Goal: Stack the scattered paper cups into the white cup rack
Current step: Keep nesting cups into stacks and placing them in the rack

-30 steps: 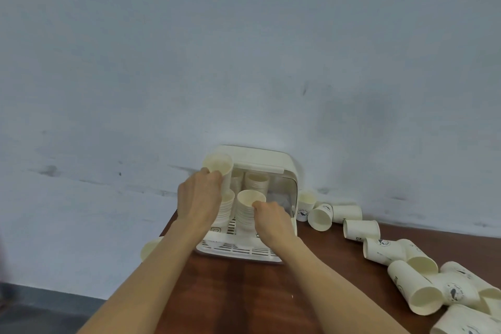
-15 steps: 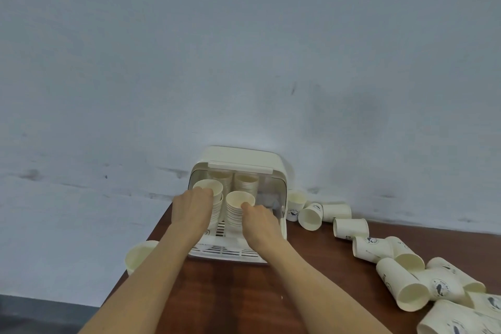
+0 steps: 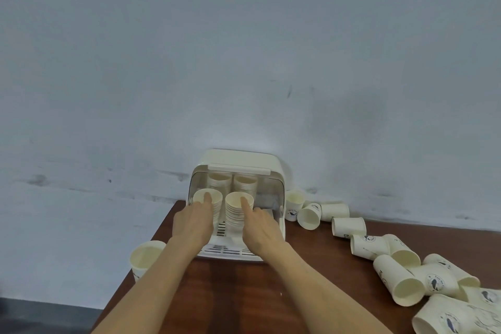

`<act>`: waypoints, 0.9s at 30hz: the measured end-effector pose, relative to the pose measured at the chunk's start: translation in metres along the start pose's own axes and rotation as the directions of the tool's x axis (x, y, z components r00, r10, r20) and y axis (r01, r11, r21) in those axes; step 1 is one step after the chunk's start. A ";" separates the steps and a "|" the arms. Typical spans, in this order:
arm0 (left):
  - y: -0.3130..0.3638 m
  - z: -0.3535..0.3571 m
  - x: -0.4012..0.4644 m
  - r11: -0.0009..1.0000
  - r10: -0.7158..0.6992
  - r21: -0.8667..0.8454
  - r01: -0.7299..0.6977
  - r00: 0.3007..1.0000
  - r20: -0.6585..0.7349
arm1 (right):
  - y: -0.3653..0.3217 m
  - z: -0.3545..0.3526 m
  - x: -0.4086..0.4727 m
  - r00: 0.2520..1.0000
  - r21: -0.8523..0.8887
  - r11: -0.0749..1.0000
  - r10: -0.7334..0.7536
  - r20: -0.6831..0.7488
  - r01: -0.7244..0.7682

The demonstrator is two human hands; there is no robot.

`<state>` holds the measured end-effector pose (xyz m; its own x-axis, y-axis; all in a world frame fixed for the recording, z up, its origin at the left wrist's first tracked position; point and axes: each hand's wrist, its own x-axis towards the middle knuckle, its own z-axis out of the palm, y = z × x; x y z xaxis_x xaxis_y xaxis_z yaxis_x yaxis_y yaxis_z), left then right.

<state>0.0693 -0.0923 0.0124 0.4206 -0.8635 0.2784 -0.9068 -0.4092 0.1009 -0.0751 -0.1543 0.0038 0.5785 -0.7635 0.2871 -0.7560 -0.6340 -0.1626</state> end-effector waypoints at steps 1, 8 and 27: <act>0.000 -0.002 -0.004 1.000 -0.006 -0.012 0.006 1.000 -0.015 | 0.000 -0.003 -0.004 1.000 -0.001 1.000 -0.007 -0.018 0.007; -0.009 -0.010 -0.047 0.994 -0.032 -0.107 0.022 0.995 -0.098 | 0.003 -0.013 -0.039 0.995 0.104 0.993 -0.051 -0.090 0.060; -0.051 0.005 -0.110 0.974 -0.221 0.033 0.223 0.974 -0.046 | 0.018 -0.022 -0.094 0.996 0.157 0.987 0.056 -0.069 -0.044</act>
<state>0.0697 0.0223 -0.0280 0.6090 -0.7372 0.2925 -0.7890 -0.6008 0.1286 -0.1500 -0.0912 -0.0050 0.5131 -0.7872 0.3420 -0.7235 -0.6111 -0.3212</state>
